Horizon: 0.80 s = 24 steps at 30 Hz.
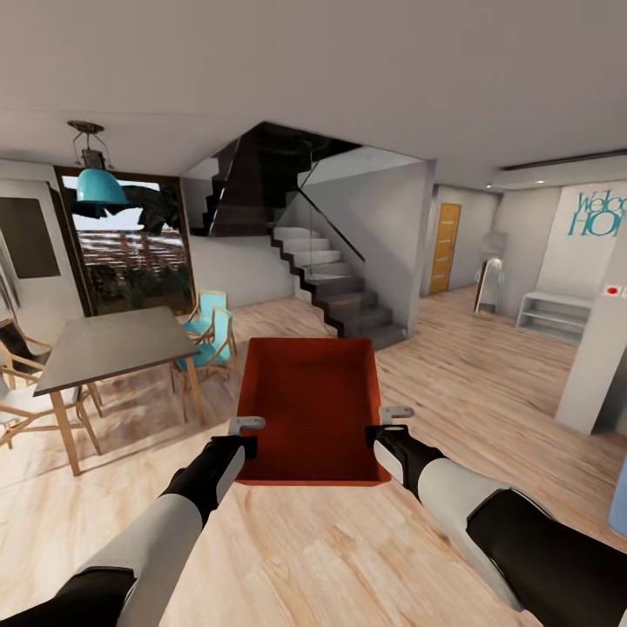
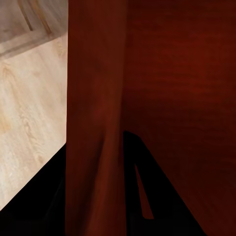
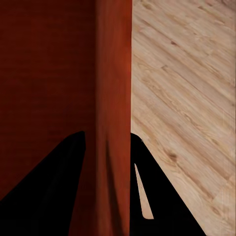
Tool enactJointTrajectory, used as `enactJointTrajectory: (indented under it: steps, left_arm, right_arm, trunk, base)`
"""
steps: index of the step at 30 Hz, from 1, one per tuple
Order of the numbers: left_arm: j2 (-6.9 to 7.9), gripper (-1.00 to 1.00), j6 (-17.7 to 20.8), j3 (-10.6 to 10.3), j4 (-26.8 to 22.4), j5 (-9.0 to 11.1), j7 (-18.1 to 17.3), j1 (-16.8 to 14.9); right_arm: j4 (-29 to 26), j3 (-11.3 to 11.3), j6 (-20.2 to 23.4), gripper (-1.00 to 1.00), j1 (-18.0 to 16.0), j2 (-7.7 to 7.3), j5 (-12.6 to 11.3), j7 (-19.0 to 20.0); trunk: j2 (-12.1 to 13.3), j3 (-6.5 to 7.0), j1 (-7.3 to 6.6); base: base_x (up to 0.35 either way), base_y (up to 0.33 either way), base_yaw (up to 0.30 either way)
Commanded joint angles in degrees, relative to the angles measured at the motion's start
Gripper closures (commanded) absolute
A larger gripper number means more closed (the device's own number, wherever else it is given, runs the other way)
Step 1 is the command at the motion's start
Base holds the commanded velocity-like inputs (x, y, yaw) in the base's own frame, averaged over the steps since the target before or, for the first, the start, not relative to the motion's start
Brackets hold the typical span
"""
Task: Move the two storage containers from the living room to the garage. In the garage, place one container on the floor and stack the other container on top of it (either order is fine).
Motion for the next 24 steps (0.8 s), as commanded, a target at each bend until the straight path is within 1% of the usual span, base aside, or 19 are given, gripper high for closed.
enactJointTrajectory:
  steps: [1,11,15,24]
  left_arm:
    - [0.0,1.0,0.1,0.2,0.1,1.5,0.3,0.0]
    - [0.0,1.0,0.1,0.2,0.1,1.5,0.3,0.0]
    - [0.0,1.0,0.1,0.2,0.1,1.5,0.3,0.0]
    - [0.0,1.0,0.1,0.2,0.1,1.5,0.3,0.0]
  right_arm:
    - [-0.2,4.4,-2.7,1.0,0.0,-0.06,1.3,-5.3]
    - [-0.2,4.4,-2.7,1.0,0.0,-0.06,1.2,-5.3]
    - [-0.2,4.4,-2.7,1.0,0.0,-0.06,1.1,-5.4]
    - [-0.2,4.4,-2.7,1.0,0.0,-0.06,1.1,-5.4]
  trunk:
    - [0.0,-0.02,0.05]
    - [0.0,-0.02,0.05]
    - [0.0,-0.02,0.05]
    - [0.0,-0.02,0.05]
  base:
    - [0.322,0.0,-0.002]
    - [0.322,0.0,-0.014]
    - [0.322,0.0,-0.2]
    - [0.322,0.0,-0.258]
